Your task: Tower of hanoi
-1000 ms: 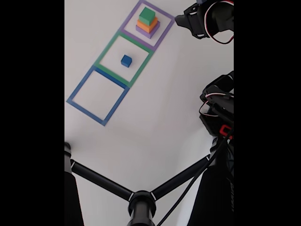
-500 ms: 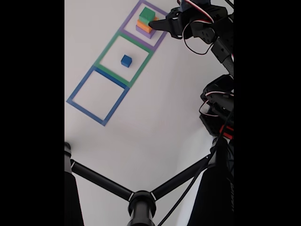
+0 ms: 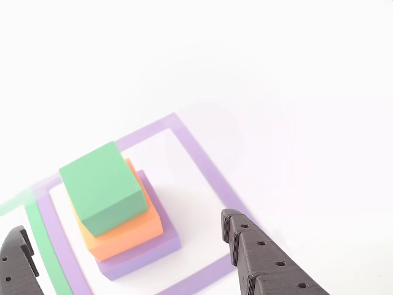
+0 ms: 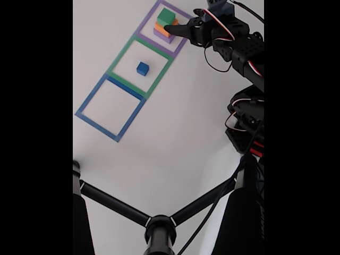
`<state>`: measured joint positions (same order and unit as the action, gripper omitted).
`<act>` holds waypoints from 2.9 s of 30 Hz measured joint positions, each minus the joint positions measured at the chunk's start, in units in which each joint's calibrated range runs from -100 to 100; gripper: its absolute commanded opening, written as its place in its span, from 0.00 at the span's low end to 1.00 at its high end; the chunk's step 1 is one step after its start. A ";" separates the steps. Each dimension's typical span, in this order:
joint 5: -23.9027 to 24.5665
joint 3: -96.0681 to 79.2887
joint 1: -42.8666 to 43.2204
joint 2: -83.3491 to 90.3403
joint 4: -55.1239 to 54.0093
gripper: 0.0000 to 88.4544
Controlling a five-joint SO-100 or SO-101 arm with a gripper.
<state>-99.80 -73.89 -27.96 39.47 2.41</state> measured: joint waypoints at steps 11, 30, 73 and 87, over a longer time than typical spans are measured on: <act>-0.20 -0.96 1.96 -13.00 -17.98 0.43; -0.20 -1.22 4.75 -25.83 -31.94 0.41; 0.39 2.79 7.29 -31.57 -36.76 0.17; 0.20 1.48 7.70 -31.57 -37.96 0.09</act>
<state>-99.61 -72.41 -20.26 7.89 -35.55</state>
